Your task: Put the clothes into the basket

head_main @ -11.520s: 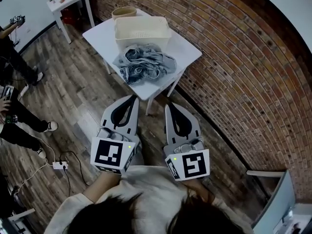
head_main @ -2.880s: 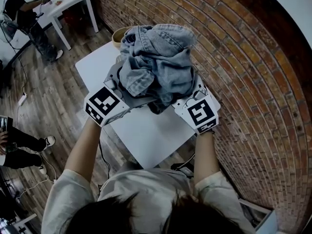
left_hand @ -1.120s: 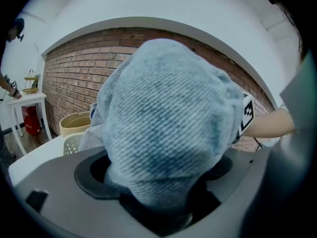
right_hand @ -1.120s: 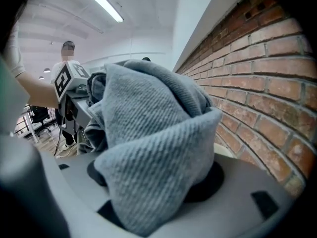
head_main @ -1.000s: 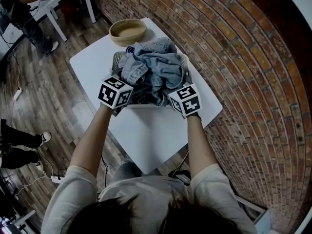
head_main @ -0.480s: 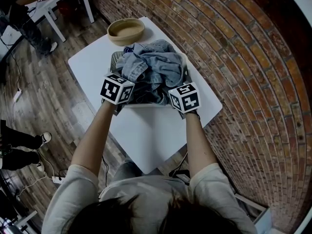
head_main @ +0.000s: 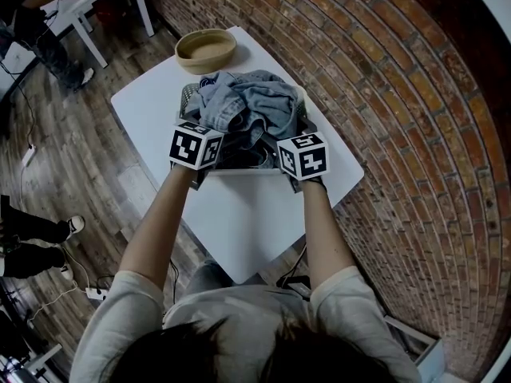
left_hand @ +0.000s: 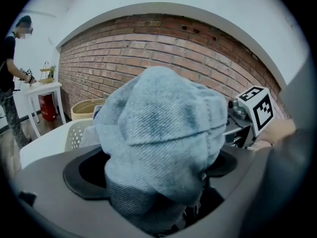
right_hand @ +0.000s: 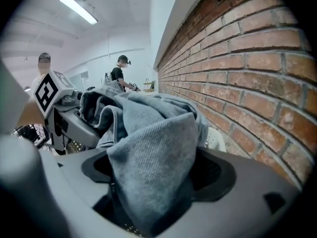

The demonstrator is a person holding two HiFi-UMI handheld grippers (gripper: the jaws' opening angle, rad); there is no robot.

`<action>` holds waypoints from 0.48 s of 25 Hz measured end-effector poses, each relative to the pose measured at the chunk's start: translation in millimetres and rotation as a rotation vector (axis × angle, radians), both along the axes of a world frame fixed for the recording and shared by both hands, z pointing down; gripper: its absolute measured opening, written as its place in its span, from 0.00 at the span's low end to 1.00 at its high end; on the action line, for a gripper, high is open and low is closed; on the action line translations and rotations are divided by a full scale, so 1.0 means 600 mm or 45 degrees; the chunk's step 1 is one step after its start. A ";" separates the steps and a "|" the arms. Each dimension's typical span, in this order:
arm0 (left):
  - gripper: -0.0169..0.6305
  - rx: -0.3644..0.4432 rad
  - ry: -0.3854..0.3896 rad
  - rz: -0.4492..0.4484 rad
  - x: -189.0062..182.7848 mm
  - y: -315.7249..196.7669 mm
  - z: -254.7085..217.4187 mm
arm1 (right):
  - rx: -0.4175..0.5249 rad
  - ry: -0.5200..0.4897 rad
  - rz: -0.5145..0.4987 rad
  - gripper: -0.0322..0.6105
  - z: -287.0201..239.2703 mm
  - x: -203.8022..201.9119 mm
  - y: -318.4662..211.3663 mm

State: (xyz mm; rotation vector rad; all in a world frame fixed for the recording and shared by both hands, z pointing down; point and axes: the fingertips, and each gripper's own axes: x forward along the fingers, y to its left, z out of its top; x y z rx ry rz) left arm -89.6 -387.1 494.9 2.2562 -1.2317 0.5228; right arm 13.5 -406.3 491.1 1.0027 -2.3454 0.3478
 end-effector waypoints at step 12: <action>0.90 0.034 -0.139 -0.153 -0.023 0.026 -0.023 | 0.045 0.020 0.018 0.71 -0.011 0.013 0.016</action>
